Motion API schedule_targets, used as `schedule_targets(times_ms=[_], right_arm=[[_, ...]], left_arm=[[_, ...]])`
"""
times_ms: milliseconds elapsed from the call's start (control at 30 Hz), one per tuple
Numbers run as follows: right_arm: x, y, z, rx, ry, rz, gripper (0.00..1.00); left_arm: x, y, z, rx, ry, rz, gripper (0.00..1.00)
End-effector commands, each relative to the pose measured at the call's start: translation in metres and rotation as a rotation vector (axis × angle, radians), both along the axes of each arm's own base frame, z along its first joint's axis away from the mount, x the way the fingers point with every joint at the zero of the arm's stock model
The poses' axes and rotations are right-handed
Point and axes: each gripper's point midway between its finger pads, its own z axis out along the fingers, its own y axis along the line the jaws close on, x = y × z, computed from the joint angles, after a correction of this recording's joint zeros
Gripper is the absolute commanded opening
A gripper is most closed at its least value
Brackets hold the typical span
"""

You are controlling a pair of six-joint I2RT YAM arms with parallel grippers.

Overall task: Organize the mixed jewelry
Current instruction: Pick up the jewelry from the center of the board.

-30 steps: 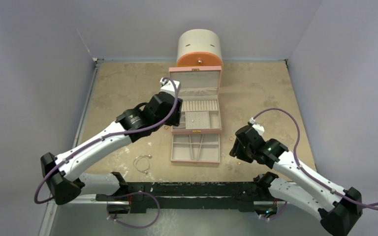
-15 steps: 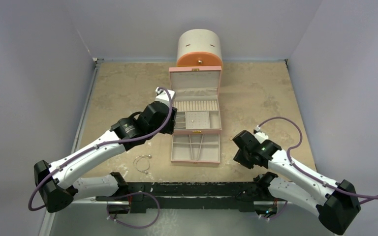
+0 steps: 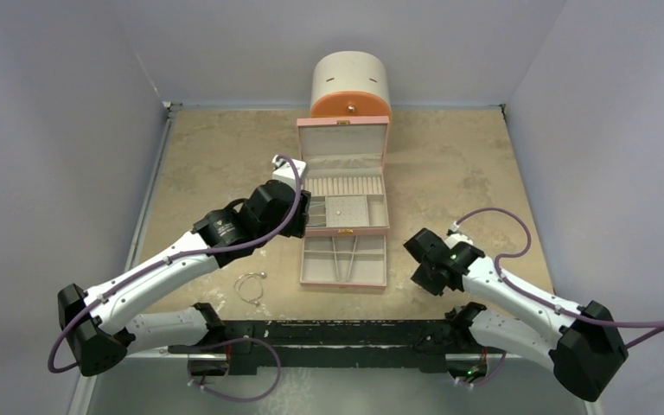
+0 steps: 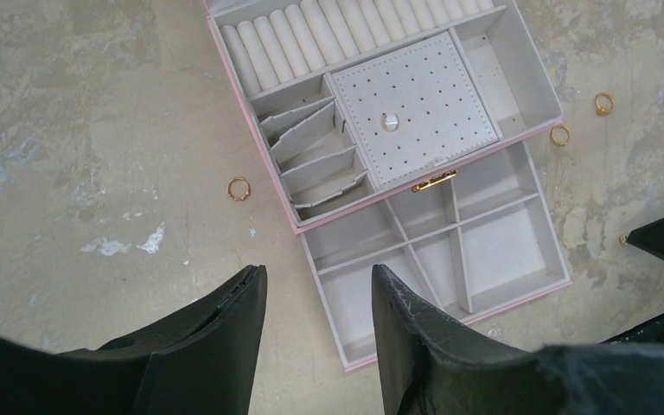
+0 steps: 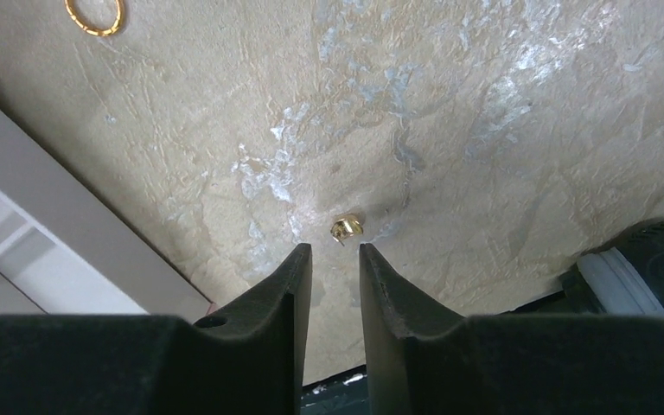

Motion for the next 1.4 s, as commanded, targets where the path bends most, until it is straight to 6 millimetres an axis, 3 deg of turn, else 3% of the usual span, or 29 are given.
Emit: schedule_targets(times_ms=[0, 300, 800, 967, 1133, 1367], right_arm=[[0.005, -0.006, -0.006, -0.032, -0.026, -0.05, 0.29], [0.002, -0.006, -0.012, -0.023, -0.013, -0.056, 0.24], [0.003, -0.005, -0.013, -0.02, -0.016, -0.047, 0.01], [0.004, -0.002, -0.012, -0.011, -0.02, -0.033, 0.0], [0.011, 0.007, -0.004, 0.028, -0.063, 0.026, 0.0], [0.03, 0.02, 0.022, 0.063, -0.177, 0.156, 0.0]], left_arm=[[0.004, -0.002, 0.012, -0.037, -0.04, 0.002, 0.47], [0.006, 0.001, 0.01, -0.019, -0.045, 0.017, 0.47], [0.005, 0.004, 0.013, -0.025, -0.055, 0.026, 0.47], [0.005, 0.006, 0.015, -0.024, -0.06, 0.031, 0.47], [0.006, 0.007, 0.015, -0.021, -0.063, 0.035, 0.47], [0.006, 0.008, 0.016, -0.027, -0.068, 0.043, 0.47]])
